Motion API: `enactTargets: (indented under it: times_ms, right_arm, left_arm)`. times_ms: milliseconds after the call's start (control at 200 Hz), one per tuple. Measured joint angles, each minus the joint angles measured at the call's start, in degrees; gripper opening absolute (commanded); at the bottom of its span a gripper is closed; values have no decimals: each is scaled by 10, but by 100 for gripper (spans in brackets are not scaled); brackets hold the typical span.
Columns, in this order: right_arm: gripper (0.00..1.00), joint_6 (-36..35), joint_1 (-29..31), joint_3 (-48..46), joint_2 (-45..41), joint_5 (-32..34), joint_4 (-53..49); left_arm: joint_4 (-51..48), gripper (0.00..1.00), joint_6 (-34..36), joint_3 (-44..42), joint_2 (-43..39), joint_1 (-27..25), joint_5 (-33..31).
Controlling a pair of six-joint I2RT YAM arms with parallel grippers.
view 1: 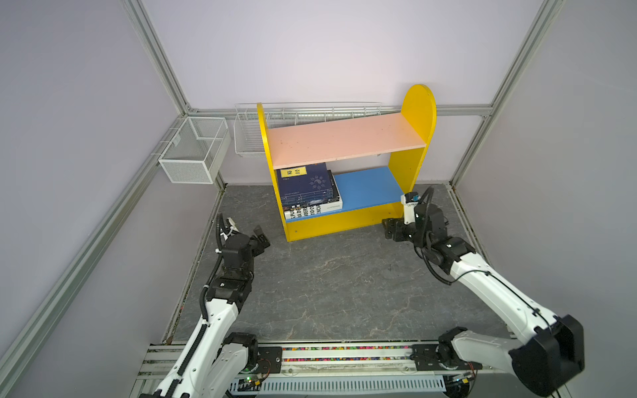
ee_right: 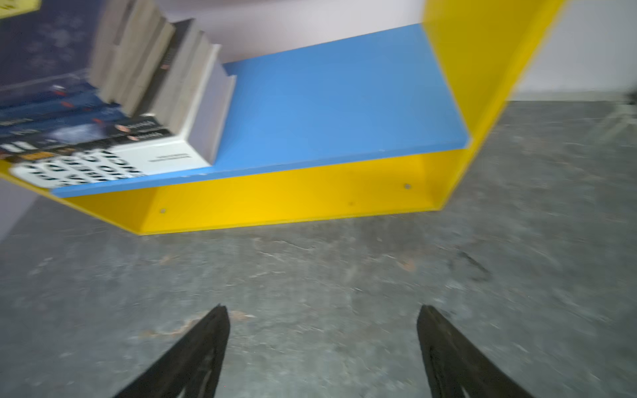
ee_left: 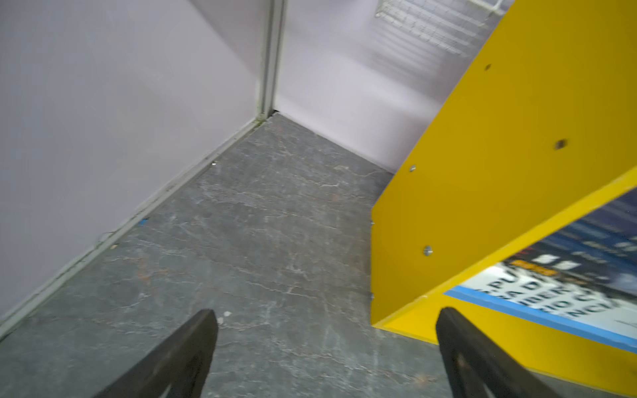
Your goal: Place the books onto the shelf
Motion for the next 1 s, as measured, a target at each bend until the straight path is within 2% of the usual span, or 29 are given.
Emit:
enactTargets:
  times_ms: [200,380,600,760,865,1000]
  right_arm:
    - [88,-16,-37,-87,-67,167,-17]
    - [89,2,-85,-141,-99,244,-28]
    - [89,-39,-116,-235,-101,245,104]
    - [89,-83,-147,-299,-65,215,272]
    - [89,-111,-168,-323,-9,192,379]
    - [89,-128,-178,-344,93,151,524]
  left_arm:
    - [209,99,97,-159,27,0,-68]
    - [329,99,131,-173,105,3,-104]
    - [502,99,162,-172,273,4,-97]
    - [635,99,190,-177,377,5,-80]
    - [720,99,208,-201,434,5,-55]
    - [724,99,215,-192,439,5,-50]
